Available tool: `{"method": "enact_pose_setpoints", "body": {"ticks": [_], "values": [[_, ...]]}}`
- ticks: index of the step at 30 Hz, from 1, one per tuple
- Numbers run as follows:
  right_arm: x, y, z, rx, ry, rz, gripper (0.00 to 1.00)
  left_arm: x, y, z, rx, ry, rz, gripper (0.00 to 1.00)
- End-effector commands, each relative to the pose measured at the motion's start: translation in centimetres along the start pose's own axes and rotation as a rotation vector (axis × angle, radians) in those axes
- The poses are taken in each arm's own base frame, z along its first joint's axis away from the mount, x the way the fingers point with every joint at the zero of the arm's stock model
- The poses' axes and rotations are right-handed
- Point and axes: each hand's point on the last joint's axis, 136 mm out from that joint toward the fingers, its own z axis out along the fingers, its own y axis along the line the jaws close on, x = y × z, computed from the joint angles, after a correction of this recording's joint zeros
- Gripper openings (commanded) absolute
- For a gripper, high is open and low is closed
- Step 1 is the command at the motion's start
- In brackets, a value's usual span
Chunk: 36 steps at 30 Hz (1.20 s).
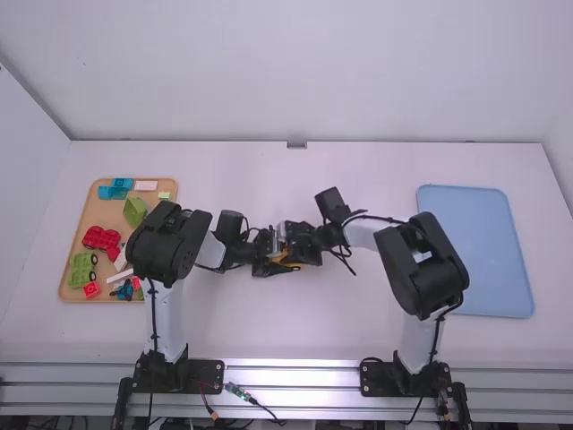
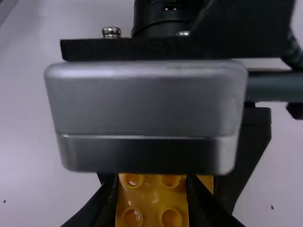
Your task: Assemble lego blocks to make yellow taxi
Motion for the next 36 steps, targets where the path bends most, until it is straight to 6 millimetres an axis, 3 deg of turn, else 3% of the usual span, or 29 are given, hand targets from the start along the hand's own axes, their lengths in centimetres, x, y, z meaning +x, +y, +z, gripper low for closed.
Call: {"method": "enact_pose_setpoints", "body": {"ticks": [1,18,36], "values": [[0.5,-0.2,0.3,-0.004,0.016,0.017,0.00,1.1,-0.1,0.3,-0.009,0.034,-0.025,0.33],[1.4,-1.4,-0.5,0.055,0.082,0.027,0.00,1.2,0.0,0.1,-0.016,0.038,-0.029,0.33],[2.7,-0.8,-0.7,0.047,0.121,0.066,0.00,1.2,0.0,0.2,-0.009,0.041,-0.036,0.32]]}}
